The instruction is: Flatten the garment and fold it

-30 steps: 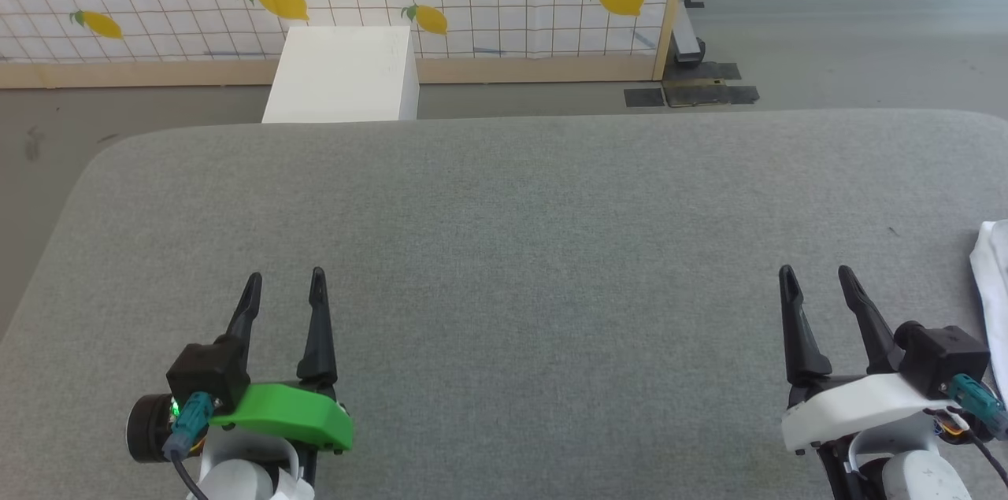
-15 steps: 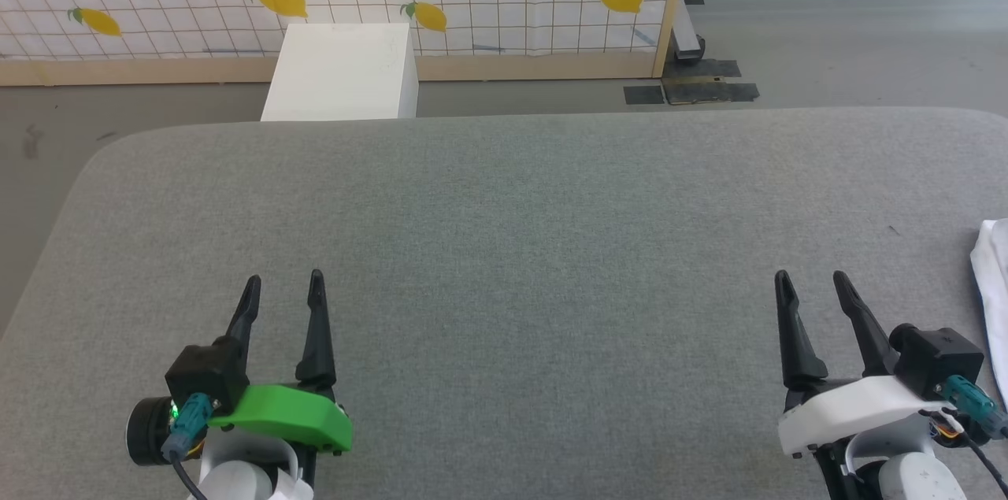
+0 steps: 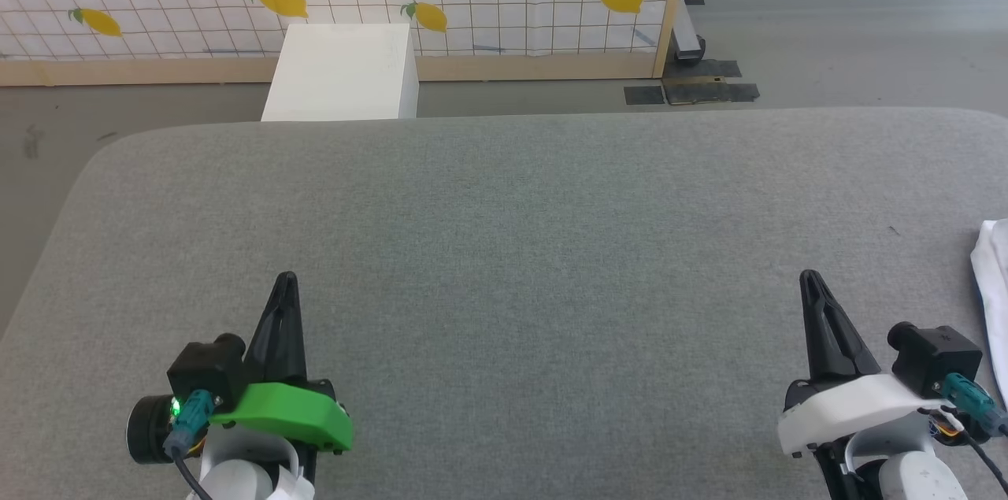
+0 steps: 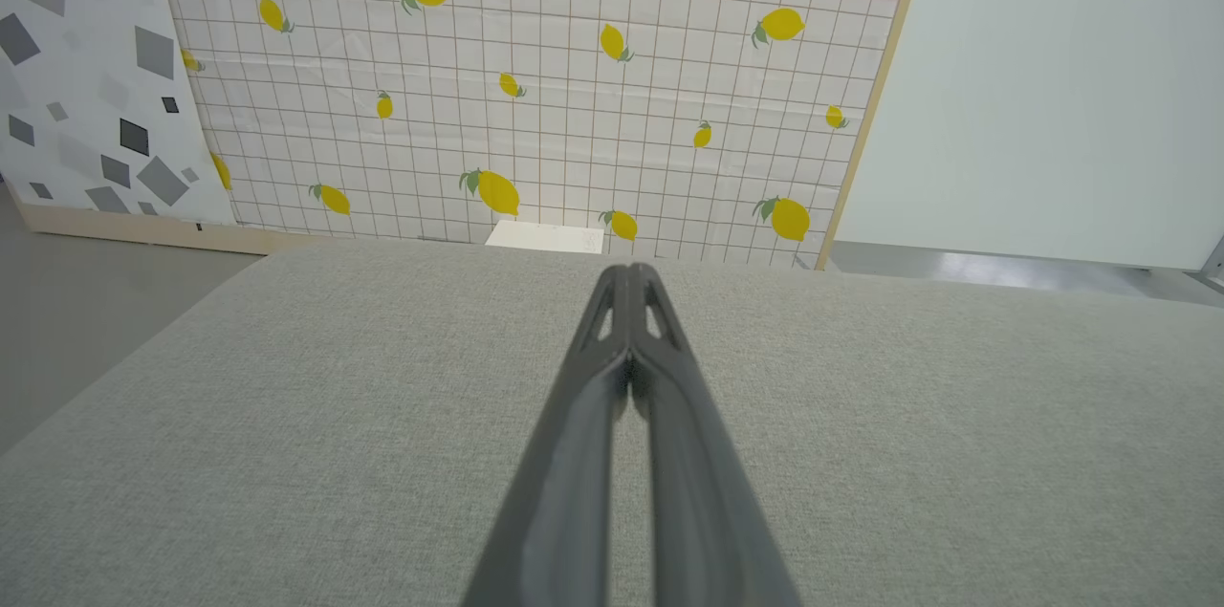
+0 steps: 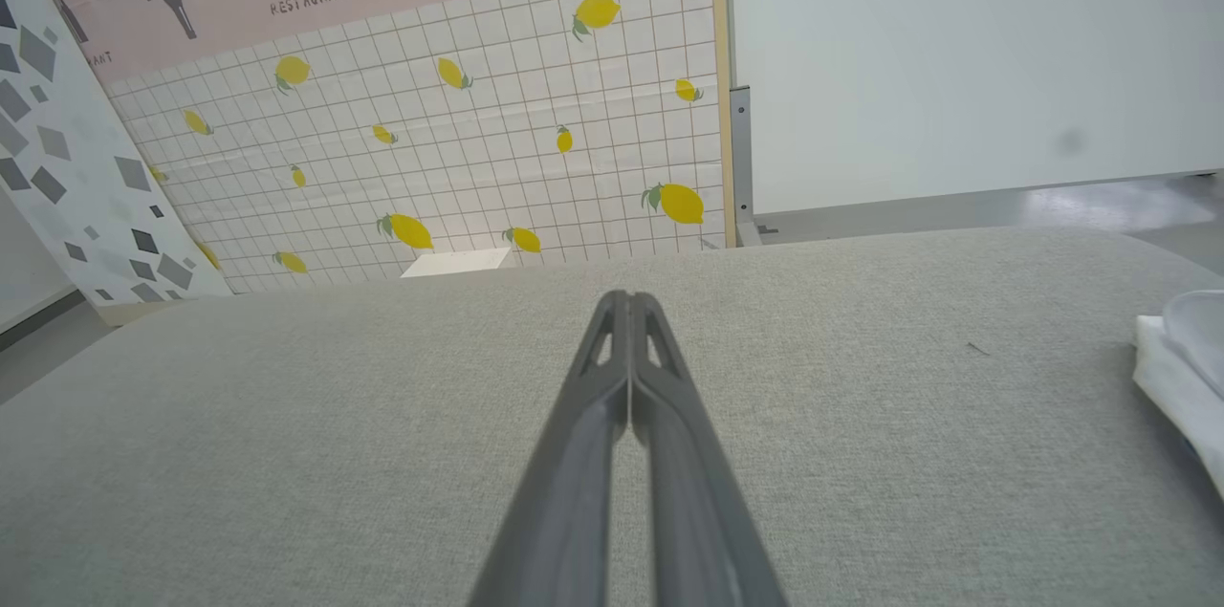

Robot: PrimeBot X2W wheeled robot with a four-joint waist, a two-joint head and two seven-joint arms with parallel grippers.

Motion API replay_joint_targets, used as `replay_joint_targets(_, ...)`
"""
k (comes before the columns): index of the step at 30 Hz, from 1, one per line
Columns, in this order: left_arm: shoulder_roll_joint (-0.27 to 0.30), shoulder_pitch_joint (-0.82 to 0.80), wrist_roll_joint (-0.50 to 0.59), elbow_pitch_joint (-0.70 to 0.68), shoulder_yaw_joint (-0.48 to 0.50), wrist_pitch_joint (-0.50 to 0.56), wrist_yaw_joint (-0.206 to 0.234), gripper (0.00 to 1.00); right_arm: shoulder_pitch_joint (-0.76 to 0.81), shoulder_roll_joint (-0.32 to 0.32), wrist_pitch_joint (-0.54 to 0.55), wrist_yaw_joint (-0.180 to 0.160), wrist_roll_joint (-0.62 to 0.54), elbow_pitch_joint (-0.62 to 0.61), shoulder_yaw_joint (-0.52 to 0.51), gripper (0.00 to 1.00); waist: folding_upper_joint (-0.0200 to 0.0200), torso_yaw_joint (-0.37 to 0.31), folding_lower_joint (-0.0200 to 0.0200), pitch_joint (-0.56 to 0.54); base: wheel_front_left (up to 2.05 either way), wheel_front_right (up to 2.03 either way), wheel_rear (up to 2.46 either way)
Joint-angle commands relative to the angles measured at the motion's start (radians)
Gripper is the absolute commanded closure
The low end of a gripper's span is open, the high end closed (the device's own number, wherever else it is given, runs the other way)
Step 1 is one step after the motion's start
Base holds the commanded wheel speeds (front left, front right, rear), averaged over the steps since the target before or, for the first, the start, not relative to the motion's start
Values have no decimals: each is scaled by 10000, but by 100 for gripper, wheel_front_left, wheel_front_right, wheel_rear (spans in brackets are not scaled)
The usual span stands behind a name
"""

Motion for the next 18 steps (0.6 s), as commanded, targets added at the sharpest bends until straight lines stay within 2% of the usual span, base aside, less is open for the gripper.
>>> replay_joint_targets(1, -29, 57, 105, -56, 32, 54, 11, 100, 46, 0, 43, -1, -82, -92, 33, 100, 5, 7, 1, -1, 0, 0, 0)
replay_joint_targets(18, -90, 155, 394, -272, 92, 395, 29, 100, 123, 1, 289, -3, -350, -354, 108, 100, 12, 62, 1, -15, 0, 0, 0)
